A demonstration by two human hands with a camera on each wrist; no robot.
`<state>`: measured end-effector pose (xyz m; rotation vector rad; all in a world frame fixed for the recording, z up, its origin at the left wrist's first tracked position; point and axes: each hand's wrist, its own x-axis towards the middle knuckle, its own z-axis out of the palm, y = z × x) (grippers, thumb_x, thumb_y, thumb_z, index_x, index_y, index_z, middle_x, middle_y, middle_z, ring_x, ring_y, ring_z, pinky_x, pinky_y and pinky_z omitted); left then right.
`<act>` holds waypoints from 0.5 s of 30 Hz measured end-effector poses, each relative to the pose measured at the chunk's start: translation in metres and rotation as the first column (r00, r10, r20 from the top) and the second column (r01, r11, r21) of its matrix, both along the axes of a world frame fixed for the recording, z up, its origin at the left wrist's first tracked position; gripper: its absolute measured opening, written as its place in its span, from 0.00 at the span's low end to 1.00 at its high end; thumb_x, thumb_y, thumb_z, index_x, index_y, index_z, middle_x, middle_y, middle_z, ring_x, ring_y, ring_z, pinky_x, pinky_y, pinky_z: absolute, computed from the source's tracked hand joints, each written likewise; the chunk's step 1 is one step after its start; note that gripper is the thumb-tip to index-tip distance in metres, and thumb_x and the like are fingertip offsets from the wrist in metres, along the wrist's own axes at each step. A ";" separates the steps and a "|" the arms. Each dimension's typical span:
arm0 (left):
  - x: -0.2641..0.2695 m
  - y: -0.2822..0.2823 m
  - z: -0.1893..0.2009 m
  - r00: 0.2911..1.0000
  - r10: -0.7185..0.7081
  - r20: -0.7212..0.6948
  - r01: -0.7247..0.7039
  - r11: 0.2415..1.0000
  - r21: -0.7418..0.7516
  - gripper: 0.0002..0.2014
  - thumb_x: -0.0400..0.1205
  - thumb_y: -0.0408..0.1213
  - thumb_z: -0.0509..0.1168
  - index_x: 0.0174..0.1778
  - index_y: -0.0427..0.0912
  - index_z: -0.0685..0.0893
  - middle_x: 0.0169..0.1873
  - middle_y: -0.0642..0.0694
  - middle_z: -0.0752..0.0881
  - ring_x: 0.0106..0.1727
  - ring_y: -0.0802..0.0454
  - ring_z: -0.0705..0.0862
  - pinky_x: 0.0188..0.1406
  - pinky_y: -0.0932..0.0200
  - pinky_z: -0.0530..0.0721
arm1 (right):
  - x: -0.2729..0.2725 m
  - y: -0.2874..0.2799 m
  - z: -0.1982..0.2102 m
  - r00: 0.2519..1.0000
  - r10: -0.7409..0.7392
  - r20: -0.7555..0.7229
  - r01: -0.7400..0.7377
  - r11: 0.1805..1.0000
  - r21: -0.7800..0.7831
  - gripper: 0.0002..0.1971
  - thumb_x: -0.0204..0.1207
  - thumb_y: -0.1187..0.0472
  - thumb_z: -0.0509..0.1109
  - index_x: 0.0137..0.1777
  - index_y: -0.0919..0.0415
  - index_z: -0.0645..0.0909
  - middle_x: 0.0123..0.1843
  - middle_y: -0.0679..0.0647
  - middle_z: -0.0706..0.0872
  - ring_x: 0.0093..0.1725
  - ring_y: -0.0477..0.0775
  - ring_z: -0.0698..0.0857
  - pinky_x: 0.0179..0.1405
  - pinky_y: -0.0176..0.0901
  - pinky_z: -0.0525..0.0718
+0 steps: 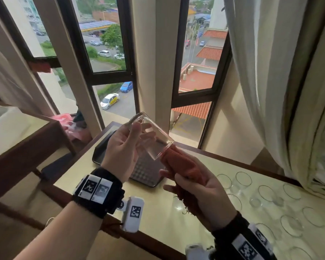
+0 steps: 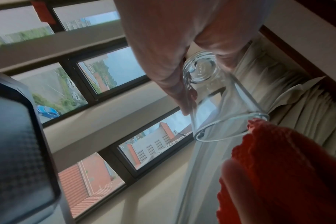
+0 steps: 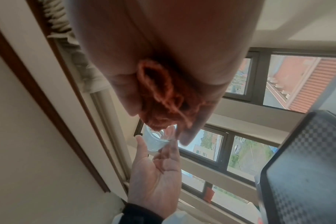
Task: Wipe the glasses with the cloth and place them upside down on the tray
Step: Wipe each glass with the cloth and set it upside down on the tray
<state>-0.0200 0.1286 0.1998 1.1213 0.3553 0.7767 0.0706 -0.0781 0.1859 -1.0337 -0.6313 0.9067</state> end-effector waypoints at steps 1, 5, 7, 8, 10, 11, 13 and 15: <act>-0.005 0.003 -0.004 1.000 0.024 -0.011 -0.024 1.000 -0.003 0.19 0.83 0.47 0.68 0.64 0.38 0.85 0.54 0.43 0.95 0.56 0.44 0.94 0.70 0.39 0.90 | -0.002 0.002 -0.001 0.995 -0.047 0.092 0.052 0.997 -0.052 0.27 0.74 0.63 0.79 0.73 0.45 0.87 0.66 0.65 0.91 0.64 0.78 0.88 0.66 0.79 0.86; -0.022 0.024 -0.025 0.992 0.094 -0.083 -0.093 0.996 0.012 0.40 0.69 0.63 0.84 0.67 0.38 0.84 0.59 0.39 0.94 0.59 0.41 0.94 0.67 0.41 0.92 | -0.008 0.012 0.003 0.933 -0.183 0.310 0.219 0.972 -0.085 0.20 0.77 0.58 0.82 0.67 0.38 0.89 0.42 0.41 0.91 0.38 0.43 0.86 0.39 0.30 0.82; -0.026 0.035 -0.032 0.982 0.128 -0.136 -0.120 0.991 0.064 0.47 0.63 0.69 0.86 0.68 0.39 0.84 0.58 0.39 0.94 0.61 0.38 0.93 0.68 0.39 0.91 | -0.008 0.022 0.003 0.892 -0.227 0.392 0.261 0.965 -0.034 0.20 0.80 0.64 0.80 0.68 0.44 0.88 0.44 0.40 0.92 0.40 0.38 0.86 0.42 0.29 0.82; -0.028 0.042 -0.035 0.976 0.145 -0.165 -0.129 0.986 0.103 0.48 0.62 0.70 0.86 0.69 0.39 0.84 0.57 0.39 0.95 0.61 0.38 0.93 0.68 0.37 0.90 | -0.008 0.030 0.003 0.861 -0.247 0.445 0.284 0.959 -0.016 0.20 0.80 0.66 0.79 0.68 0.46 0.88 0.49 0.41 0.92 0.44 0.39 0.87 0.47 0.30 0.83; -0.030 0.058 -0.042 0.958 0.186 -0.218 -0.149 0.973 0.177 0.48 0.63 0.71 0.85 0.71 0.43 0.84 0.57 0.41 0.95 0.61 0.39 0.94 0.67 0.37 0.89 | -0.005 0.046 -0.003 0.798 -0.260 0.543 0.316 0.949 -0.009 0.20 0.81 0.66 0.78 0.70 0.46 0.86 0.58 0.42 0.92 0.56 0.42 0.89 0.60 0.38 0.85; -0.030 0.067 -0.045 0.948 0.210 -0.240 -0.159 0.964 0.214 0.45 0.65 0.69 0.85 0.71 0.45 0.84 0.57 0.42 0.95 0.60 0.40 0.94 0.67 0.37 0.89 | -0.003 0.054 -0.008 0.766 -0.250 0.593 0.323 0.946 -0.018 0.21 0.82 0.64 0.78 0.72 0.44 0.85 0.65 0.41 0.91 0.66 0.44 0.88 0.69 0.45 0.84; -0.031 0.088 -0.050 0.921 0.253 -0.296 -0.163 0.940 0.298 0.36 0.70 0.62 0.84 0.69 0.50 0.83 0.57 0.43 0.95 0.59 0.44 0.95 0.66 0.35 0.91 | 0.000 0.072 -0.018 0.673 -0.224 0.705 0.350 0.936 -0.036 0.22 0.84 0.59 0.78 0.74 0.39 0.83 0.79 0.39 0.82 0.85 0.51 0.75 0.84 0.61 0.74; -0.027 0.116 -0.058 0.886 0.287 -0.363 -0.144 0.917 0.372 0.33 0.71 0.59 0.86 0.67 0.55 0.81 0.58 0.44 0.94 0.59 0.47 0.95 0.64 0.37 0.92 | 0.002 0.091 -0.026 0.557 -0.207 0.804 0.408 0.912 -0.048 0.20 0.84 0.49 0.74 0.75 0.35 0.80 0.86 0.38 0.74 0.92 0.52 0.63 0.88 0.64 0.66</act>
